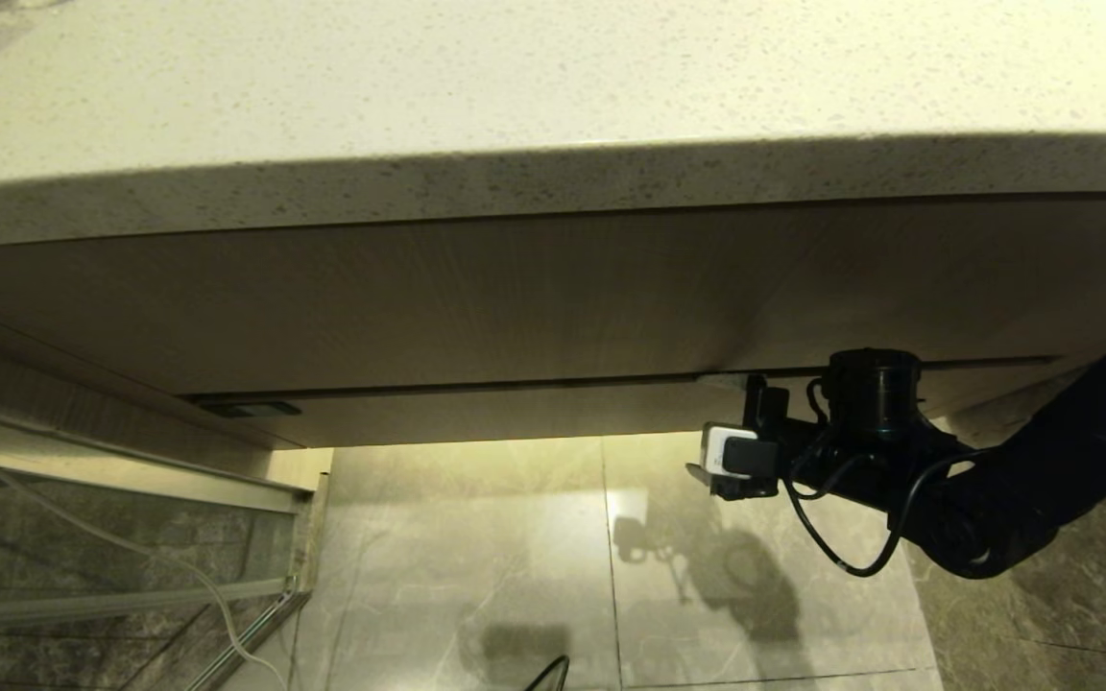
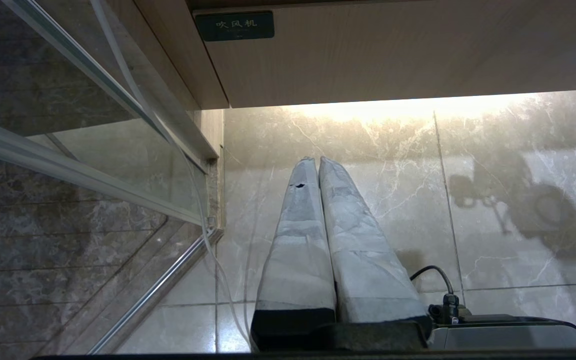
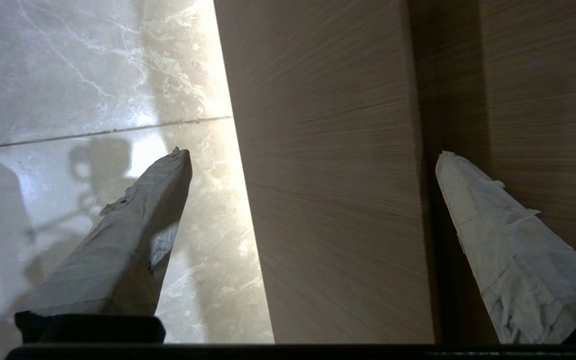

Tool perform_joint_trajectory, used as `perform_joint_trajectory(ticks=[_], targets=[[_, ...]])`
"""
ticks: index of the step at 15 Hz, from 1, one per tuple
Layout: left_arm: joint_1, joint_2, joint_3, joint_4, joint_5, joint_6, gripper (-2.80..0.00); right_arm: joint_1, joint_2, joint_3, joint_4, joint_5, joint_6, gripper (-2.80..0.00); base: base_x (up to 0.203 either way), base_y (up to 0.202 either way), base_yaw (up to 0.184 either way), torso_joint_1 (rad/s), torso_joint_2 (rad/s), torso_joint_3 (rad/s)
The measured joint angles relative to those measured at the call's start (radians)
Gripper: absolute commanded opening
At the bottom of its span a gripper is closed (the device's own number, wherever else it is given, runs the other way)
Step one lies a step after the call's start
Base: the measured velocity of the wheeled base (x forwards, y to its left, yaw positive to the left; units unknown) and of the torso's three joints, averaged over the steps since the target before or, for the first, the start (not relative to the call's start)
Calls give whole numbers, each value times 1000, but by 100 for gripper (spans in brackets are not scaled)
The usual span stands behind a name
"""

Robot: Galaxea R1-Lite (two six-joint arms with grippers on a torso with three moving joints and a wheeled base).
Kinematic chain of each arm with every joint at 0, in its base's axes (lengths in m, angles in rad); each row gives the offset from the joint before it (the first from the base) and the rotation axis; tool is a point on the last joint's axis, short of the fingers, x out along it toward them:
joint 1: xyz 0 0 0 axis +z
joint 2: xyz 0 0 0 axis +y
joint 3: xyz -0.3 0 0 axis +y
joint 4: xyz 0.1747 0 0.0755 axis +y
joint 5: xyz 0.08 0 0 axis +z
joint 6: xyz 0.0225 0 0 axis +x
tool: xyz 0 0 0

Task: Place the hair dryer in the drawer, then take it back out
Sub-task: Pull open the drawer

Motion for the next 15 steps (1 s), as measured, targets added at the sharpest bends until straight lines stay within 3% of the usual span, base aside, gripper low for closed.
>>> perform_joint_trajectory(ticks=[15], targets=[[0,0,0,0,0,1,-280,14,58,-39,-67,-14,21,0,0,0,0,0,0,0]])
